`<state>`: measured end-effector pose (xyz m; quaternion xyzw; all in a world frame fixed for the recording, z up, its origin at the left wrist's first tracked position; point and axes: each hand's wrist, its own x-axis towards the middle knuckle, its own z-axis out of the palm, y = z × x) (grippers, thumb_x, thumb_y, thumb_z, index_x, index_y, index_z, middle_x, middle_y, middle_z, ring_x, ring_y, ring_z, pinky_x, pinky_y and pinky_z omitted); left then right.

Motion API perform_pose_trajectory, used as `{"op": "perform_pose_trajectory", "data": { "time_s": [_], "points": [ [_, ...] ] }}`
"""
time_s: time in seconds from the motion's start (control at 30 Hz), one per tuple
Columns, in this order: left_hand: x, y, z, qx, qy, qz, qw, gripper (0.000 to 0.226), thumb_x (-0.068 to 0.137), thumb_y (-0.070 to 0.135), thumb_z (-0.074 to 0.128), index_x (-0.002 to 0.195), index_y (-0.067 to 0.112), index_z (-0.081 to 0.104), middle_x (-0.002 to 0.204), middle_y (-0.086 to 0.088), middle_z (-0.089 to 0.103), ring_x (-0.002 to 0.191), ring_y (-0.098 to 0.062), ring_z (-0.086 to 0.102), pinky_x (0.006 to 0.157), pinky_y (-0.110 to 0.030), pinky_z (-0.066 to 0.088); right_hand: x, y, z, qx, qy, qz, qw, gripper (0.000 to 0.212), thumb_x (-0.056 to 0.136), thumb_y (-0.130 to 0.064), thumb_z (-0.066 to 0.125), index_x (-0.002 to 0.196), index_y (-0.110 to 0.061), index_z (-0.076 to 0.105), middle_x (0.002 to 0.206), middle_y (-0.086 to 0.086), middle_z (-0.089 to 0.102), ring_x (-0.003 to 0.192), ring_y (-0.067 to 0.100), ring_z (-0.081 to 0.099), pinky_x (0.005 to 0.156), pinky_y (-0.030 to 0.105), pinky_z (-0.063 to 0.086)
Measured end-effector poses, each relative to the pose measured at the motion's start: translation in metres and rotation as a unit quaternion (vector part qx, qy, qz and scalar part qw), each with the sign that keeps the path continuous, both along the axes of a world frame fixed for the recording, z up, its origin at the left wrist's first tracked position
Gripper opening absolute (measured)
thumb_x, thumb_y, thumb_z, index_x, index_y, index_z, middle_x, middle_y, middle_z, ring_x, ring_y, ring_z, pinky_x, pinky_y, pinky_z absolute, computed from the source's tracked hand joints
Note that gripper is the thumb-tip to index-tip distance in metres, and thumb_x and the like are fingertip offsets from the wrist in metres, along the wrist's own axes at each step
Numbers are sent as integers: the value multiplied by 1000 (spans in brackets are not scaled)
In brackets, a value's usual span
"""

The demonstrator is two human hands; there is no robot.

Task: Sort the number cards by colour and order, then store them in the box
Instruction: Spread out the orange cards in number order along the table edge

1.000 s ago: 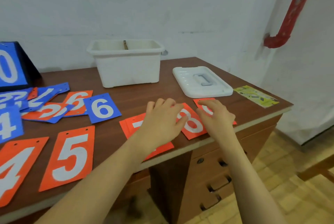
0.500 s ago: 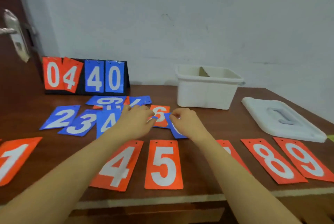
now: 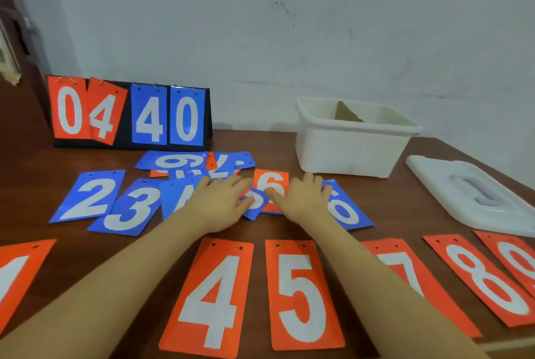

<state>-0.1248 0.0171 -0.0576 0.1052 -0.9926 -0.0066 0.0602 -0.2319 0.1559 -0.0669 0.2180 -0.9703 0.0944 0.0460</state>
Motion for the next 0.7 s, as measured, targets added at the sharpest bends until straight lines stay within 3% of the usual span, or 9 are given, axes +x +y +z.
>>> {"op": "perform_pose_trajectory", "data": {
  "time_s": [0.07, 0.2, 0.37, 0.43, 0.53, 0.57, 0.7],
  "points": [
    [-5, 2, -2, 7, -30, -25, 999, 48, 95, 49, 26, 140, 31, 31, 151, 4, 28, 135, -19, 30, 109, -42, 17, 1, -11, -1, -27, -31, -44, 998, 83, 78, -69, 51, 129, -4, 42, 137, 16, 36, 131, 33, 28, 108, 50, 21],
    [-7, -1, -6, 10, -49, -39, 998, 47, 94, 50, 31, 137, 31, 36, 146, 5, 37, 131, -17, 35, 110, -43, 17, -8, -12, 3, -55, -113, -99, 987, 90, 73, -64, 62, 135, -5, 33, 143, 18, 29, 134, 35, 26, 109, 47, 24],
    [-2, -4, -11, -6, -34, -48, 998, 49, 94, 52, 29, 138, 33, 34, 148, 7, 34, 137, -15, 26, 112, -47, 4, -10, -18, 12, -70, -177, -127, 973, 81, 74, -53, 69, 134, -10, 37, 143, 16, 30, 133, 33, 29, 108, 43, 26],
    [-1, -5, -11, -11, -32, -51, 998, 50, 94, 52, 28, 139, 32, 33, 149, 6, 33, 138, -15, 23, 112, -48, 3, -9, -20, 14, -114, -171, -126, 971, 69, 77, -43, 71, 130, -9, 41, 137, 14, 39, 130, 32, 34, 107, 42, 28],
    [0, -5, -12, -13, -31, -50, 998, 51, 94, 53, 27, 140, 32, 31, 149, 6, 31, 138, -16, 22, 112, -48, 3, -3, -15, 14, -240, -100, -84, 962, 20, 88, -20, 60, 102, -16, 48, 101, 4, 59, 110, 25, 53, 105, 40, 23],
    [1, -6, -12, -10, -33, -46, 998, 51, 94, 53, 27, 140, 32, 31, 150, 6, 30, 138, -17, 22, 112, -48, 3, 1, -13, 15, -276, -55, -63, 958, 12, 89, -16, 57, 94, -20, 46, 92, 1, 60, 100, 22, 57, 103, 38, 22],
    [5, -1, -6, 9, 2, -38, 999, 54, 94, 51, 30, 143, 29, 24, 155, 2, 18, 140, -18, 18, 113, -47, 6, 16, -5, 37, -350, 163, 27, 922, 15, 91, -10, 50, 92, -22, 58, 90, -5, 65, 88, 16, 57, 94, 32, 18]
  ]
}}
